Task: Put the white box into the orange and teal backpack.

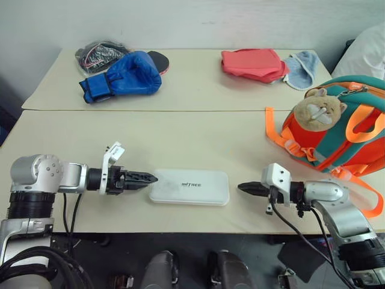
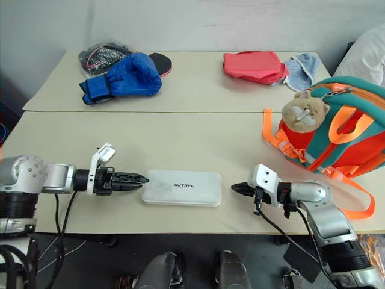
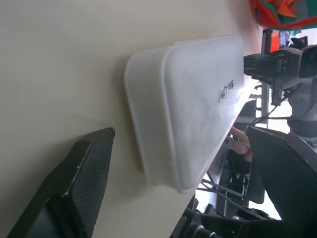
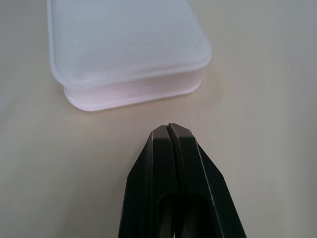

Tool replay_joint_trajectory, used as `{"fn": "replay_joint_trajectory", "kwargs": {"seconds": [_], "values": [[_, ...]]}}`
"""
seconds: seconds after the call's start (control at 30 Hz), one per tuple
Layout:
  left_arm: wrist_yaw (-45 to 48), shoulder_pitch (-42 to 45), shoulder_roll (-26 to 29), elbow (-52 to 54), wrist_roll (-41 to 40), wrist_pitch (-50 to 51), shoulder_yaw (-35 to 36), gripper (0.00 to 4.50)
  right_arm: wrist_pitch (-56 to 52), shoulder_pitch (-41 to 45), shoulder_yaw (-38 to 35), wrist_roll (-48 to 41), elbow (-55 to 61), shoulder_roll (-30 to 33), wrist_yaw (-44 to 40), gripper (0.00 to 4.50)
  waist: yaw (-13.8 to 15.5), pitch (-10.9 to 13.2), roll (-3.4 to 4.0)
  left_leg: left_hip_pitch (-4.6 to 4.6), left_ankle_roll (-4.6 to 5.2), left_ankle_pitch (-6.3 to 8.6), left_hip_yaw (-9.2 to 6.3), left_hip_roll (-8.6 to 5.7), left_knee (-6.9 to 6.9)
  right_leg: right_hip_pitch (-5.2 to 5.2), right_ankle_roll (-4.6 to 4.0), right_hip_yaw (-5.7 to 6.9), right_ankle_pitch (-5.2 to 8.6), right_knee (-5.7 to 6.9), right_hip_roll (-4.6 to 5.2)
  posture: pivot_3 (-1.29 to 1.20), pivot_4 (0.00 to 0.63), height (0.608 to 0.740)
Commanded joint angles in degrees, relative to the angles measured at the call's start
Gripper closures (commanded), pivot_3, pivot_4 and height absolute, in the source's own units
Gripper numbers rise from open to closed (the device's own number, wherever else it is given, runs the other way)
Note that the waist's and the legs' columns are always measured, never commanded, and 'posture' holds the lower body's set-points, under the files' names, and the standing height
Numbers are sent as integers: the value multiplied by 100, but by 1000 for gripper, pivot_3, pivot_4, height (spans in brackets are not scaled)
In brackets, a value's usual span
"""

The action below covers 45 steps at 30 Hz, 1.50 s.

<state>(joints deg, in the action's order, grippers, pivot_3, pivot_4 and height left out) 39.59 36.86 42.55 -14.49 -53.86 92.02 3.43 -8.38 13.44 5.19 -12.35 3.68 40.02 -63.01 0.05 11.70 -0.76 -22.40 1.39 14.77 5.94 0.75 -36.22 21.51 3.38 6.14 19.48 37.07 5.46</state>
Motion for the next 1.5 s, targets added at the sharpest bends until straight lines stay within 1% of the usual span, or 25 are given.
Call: {"fn": "replay_joint_trajectory", "kwargs": {"seconds": [0.03, 0.13, 0.23, 0.33, 0.47, 0.53, 0.57, 0.6, 0.63, 0.67, 0.7, 0.77, 0.83, 0.9, 1.0, 1.03, 1.07, 1.1, 1.17, 1.2, 1.23, 1.3, 1.4, 1.5], "values": [[-450, 137, -483, -292, -160, 48, 65, 50, 169, 194, 200, 63, -47, -139, -31, 4500, 26, 0, -1, -1, 2, -1, -2, 0, -3, 0, 0, 1, 0, 0, 0, 0, 150, 740], [-609, 150, -641, -349, -422, 48, -8, 50, 214, 369, 332, 121, -198, -306, 3, 4500, 24, -1, -2, -2, 3, 0, -2, -2, -9, -3, 0, 1, 0, 0, 0, 0, 150, 740], [-827, 173, -760, -424, -738, 48, 95, 50, 305, 449, 399, 196, -338, -399, 2, 4500, 16, -1, -2, -2, 3, 0, -3, -2, -13, -4, 0, 2, 0, 5, 0, 0, 150, 740], [-1028, 169, -805, -413, -981, 48, 181, 659, 394, 490, 420, 233, -433, -459, 0, 4500, 3, 0, -4, -3, 4, 0, -3, -2, -18, -4, 0, 2, 0, 5, 0, 0, 150, 740], [-1200, 20, -807, -191, -1238, 48, 251, 1829, 381, 414, 338, 197, -414, -450, 40, 4500, -16, 2, -8, -4, 3, 0, -3, -1, -18, -3, 0, 2, 0, 6, -1, 0, 150, 740], [-1225, -148, -866, 137, -1350, 48, 448, 2473, 400, 261, 212, 146, -340, -350, 27, 4500, -18, 2, -8, -5, 2, -1, -4, 0, -18, -2, 0, 3, 0, 6, -2, 0, 150, 740], [-1262, -238, -872, 252, -1510, 48, 542, 2725, 376, 131, 90, 78, -259, -286, 31, 4500, -17, 2, -8, -5, 1, -1, -3, 0, -18, -2, 0, 2, 0, 5, -2, 0, 150, 740], [-1119, -443, -941, 707, -1575, -177, 746, 3026, 159, -106, -189, -145, -78, -228, 113, 4500, -15, 1, -8, -4, 2, -1, -3, 0, -18, -3, 0, 2, 0, 5, -1, 0, 150, 740], [-1026, -600, -990, 1047, -1625, -344, 890, 3201, -11, -282, -389, -312, 67, -191, 179, 4500, -7, 1, -8, -5, 1, 0, -4, 0, -17, -3, 0, 2, 0, 3, -1, 0, 150, 740], [-903, -769, -1032, 1394, -1651, -555, 1006, 3257, -168, -482, -599, -495, 234, -173, 242, 4500, -2, 2, -8, -5, 1, 0, -5, 0, -13, -3, 0, 1, 0, -1, -1, 0, 150, 740], [-713, -972, -1057, 1806, -1598, -890, 1097, 3258, -324, -845, -983, -756, 510, -182, 385, 4333, 3, 2, -8, -7, 1, 0, -5, 0, -14, -4, 0, 0, 0, -4, -1, 0, 150, 740], [-605, -1226, -1129, 2243, -1490, -1412, 1259, 3258, -402, -1439, -1565, -1032, 942, -189, 601, 3921, 32, 2, -8, -20, 2, 0, -11, 0, -13, -1, 0, 3, 0, -15, -1, 0, 150, 740], [-89, -1506, -1006, 2798, -762, -2537, 1018, 3258, -520, -2110, -2243, -1144, 1337, -231, 940, 3263, 48, 2, -7, -20, 1, 0, -14, 0, -13, -3, 0, 4, 0, -18, -4, 0, 150, 740], [451, -1684, -953, 3078, -256, -3455, 858, 3258, -565, -2633, -2756, -1191, 1625, -284, 1216, 2555, 99, 1, -6, -10, -20, 9, -7, -1, -3, -9, 0, -1, 0, -21, -4, 0, 150, 740], [1834, -1825, -613, 2897, 491, -4830, 571, 3258, -292, -3498, -3724, -1277, 1818, -618, 1567, 1577, 128, 0, -5, 0, -33, 13, 6, 0, 12, -5, -2, -9, 1, -22, -7, 0, 150, 740], [2075, -1794, -556, 2770, 619, -5060, 506, 3258, -165, -3721, -4006, -1379, 1812, -723, 1559, 1281, 138, -1, -3, 0, -37, 13, 7, 3, 17, -2, -6, -9, 3, -23, -10, 0, 150, 740], [2193, -1764, -537, 2670, 684, -5184, 465, 3258, -87, -3839, -4153, -1457, 1806, -779, 1536, 887, 140, -2, 0, 0, -39, 13, 8, 3, 23, 0, -9, -9, 5, -25, -10, 0, 150, 740], [2304, -1728, -541, 2586, 794, -5387, 423, 3258, -280, -4003, -4307, -1710, 1810, -761, 1421, 597, 138, -2, 0, 0, -39, 14, 8, 3, 26, 1, -9, -9, 5, -27, -10, 0, 150, 740], [2632, -1586, -582, 2397, 1011, -5824, 305, 3258, -206, -3945, -4778, -1896, 1594, -812, 1659, 44, 120, -1, 0, 0, -32, 16, 10, 4, 25, -1, -8, -14, 5, -30, -10, 0, 150, 740], [2758, -1526, -599, 2322, 1098, -5982, 252, 3258, -148, -3890, -4921, -1925, 1491, -804, 1744, 44, 114, -1, 0, -1, -29, 17, 10, 4, 22, -1, -7, -15, 4, -30, -9, 0, 150, 740], [2783, -1411, -673, 2172, 1196, -6103, 175, 3258, 9, -3646, -4968, -1807, 1251, -670, 1818, 44, 109, -1, 0, -1, -25, 18, 13, 4, 20, -1, -6, -17, 3, -30, -9, 0, 150, 740], [2800, -1291, -795, 1976, 1356, -6275, 55, 3258, 98, -3123, -4842, -1652, 858, -412, 1899, 44, 89, -2, -1, 0, -1, 30, 15, 4, 14, -3, -3, -19, 1, -29, -8, 0, 150, 740], [2785, -1261, -896, 1923, 1448, -6331, -22, 3258, 115, -2210, -4342, -1444, 218, -105, 1898, 44, 19, -1, 0, 2, 24, 15, 19, 4, 15, -1, -2, -19, 1, -25, -8, 0, 150, 740], [2482, -1215, -1007, 2012, 1026, -5852, 219, 3258, 260, -1114, -3674, -1172, -514, 34, 1863, 44, -24, 0, 0, 0, 8, 2, 16, 9, 21, 5, -6, -12, 3, -20, -12, 0, 150, 740]]}}
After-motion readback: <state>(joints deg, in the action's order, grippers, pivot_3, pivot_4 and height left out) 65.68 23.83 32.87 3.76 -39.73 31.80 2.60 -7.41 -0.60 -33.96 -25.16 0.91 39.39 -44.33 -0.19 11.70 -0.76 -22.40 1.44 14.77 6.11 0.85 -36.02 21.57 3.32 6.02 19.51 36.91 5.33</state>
